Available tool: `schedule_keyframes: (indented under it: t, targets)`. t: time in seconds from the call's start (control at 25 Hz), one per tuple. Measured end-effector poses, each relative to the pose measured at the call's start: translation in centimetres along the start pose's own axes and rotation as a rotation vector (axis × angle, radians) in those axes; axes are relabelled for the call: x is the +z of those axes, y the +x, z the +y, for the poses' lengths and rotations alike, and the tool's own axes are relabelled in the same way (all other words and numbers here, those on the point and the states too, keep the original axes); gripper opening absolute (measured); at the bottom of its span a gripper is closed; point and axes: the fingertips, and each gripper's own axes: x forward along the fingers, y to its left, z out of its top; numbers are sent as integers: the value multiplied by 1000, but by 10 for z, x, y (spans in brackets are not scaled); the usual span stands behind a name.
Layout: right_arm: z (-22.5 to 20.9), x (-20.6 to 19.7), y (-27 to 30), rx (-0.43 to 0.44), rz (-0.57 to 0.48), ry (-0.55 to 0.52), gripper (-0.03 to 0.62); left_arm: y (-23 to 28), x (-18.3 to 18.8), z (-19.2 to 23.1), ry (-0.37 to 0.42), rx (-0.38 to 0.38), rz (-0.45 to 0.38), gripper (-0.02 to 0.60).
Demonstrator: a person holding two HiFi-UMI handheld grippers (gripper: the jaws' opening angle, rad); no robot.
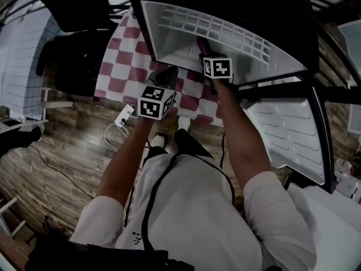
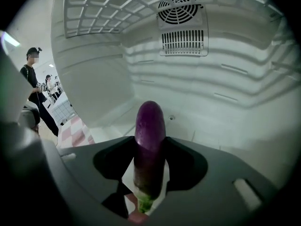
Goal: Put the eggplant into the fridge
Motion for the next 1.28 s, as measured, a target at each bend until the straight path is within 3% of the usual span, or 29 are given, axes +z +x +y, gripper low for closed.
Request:
schedule_keyframes:
  t: [0.24, 0.68, 1.28]
  targets:
    - [1, 7, 6, -8, 1, 4, 213, -3, -3, 0, -5, -13, 5, 6]
    - [11, 3, 23, 1, 44, -137, 213, -6, -15, 1, 4, -14, 34, 6]
    - [4, 1, 18, 7, 49, -163, 230, -13, -13, -4, -7, 0, 36, 6]
